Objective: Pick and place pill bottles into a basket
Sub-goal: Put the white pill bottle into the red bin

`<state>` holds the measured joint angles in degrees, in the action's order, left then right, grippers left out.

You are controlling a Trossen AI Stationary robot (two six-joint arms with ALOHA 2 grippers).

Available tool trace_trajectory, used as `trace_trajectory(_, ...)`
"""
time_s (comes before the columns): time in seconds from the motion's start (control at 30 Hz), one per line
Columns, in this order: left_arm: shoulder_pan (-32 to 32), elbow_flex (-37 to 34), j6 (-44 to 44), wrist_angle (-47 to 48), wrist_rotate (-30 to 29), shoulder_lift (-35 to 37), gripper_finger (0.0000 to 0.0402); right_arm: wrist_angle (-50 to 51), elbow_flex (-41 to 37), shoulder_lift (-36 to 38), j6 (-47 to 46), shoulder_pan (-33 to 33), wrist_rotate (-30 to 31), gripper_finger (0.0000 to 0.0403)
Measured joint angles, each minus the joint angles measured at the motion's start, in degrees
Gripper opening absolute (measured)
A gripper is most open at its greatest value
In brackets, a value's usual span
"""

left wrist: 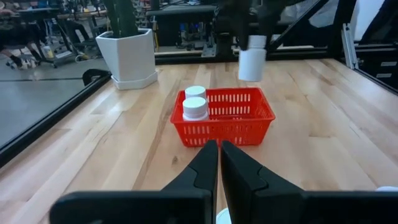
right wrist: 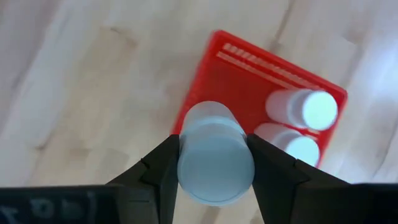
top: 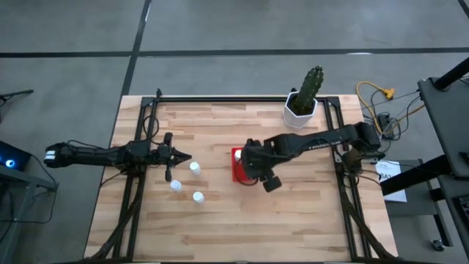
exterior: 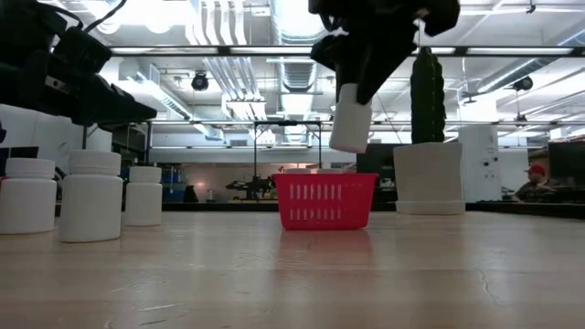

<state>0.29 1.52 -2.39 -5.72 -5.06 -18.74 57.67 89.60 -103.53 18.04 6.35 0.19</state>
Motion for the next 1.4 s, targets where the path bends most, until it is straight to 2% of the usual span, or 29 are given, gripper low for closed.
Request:
trace_trajectory(0.3,0.0,0.0,0.0,0.2,0.0,0.0,0.0002,-3.2,-1.7,-1.0,1.4,-4.2,0.0,0.0148)
trace_trajectory(0.87,0.0,0.0,0.0,0.2,-0.5,0.0,0.0002,-4.6,-1.7,-10.0,3.4,-6.4,0.0,0.0148)
trace_trajectory(1.2,0.0,0.0,0.0,0.2,-1.2,0.0,0.0002,-4.6,-1.7,-10.6,3.4,-7.1,0.0,0.0148)
trace_trajectory(1.4,0.0,0.0,0.0,0.2,-1.5,0.0,0.0002,-4.6,-1.7,-10.4,3.0,-7.2,3.6,0.0155)
